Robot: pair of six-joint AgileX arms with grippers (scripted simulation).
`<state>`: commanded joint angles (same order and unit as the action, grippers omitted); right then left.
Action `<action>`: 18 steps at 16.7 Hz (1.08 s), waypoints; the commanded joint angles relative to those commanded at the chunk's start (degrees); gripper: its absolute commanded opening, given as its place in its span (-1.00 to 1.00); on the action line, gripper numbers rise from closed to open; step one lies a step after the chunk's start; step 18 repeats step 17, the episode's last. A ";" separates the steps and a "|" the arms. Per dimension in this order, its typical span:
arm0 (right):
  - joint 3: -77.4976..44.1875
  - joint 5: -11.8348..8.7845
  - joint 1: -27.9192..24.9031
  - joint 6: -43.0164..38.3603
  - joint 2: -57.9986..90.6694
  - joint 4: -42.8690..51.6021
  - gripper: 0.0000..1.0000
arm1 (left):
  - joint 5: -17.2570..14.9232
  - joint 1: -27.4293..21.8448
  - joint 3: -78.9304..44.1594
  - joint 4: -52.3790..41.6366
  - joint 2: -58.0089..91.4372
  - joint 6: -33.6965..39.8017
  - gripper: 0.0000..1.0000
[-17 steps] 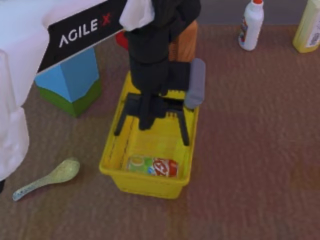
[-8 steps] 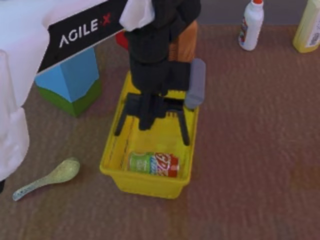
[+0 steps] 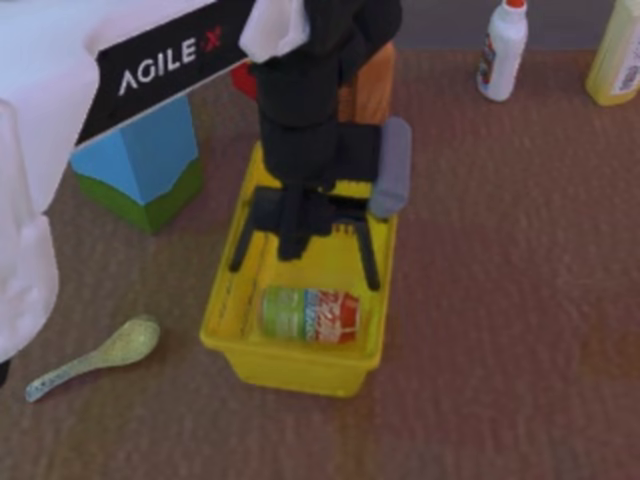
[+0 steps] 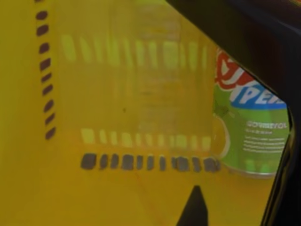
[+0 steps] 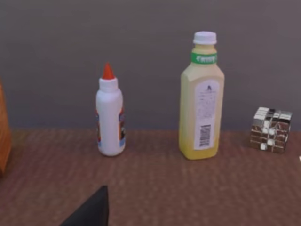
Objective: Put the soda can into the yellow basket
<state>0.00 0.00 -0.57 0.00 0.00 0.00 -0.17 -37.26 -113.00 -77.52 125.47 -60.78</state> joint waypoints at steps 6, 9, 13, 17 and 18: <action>0.00 0.00 0.00 0.00 0.00 0.00 1.00 | 0.00 0.00 0.00 0.00 0.00 0.00 -1.00; 0.00 0.00 0.00 0.00 0.00 0.00 1.00 | 0.01 0.06 -0.16 -0.24 0.02 -0.14 -1.00; 0.00 0.00 0.00 0.00 0.00 0.00 1.00 | 0.16 1.82 -4.90 -5.94 -0.67 -1.27 -1.00; 0.00 0.00 0.00 0.00 0.00 0.00 1.00 | 0.00 3.31 -8.76 -10.46 -1.59 -2.18 -1.00; 0.00 0.00 0.00 0.00 0.00 0.00 1.00 | 0.00 3.31 -8.76 -10.46 -1.59 -2.18 -1.00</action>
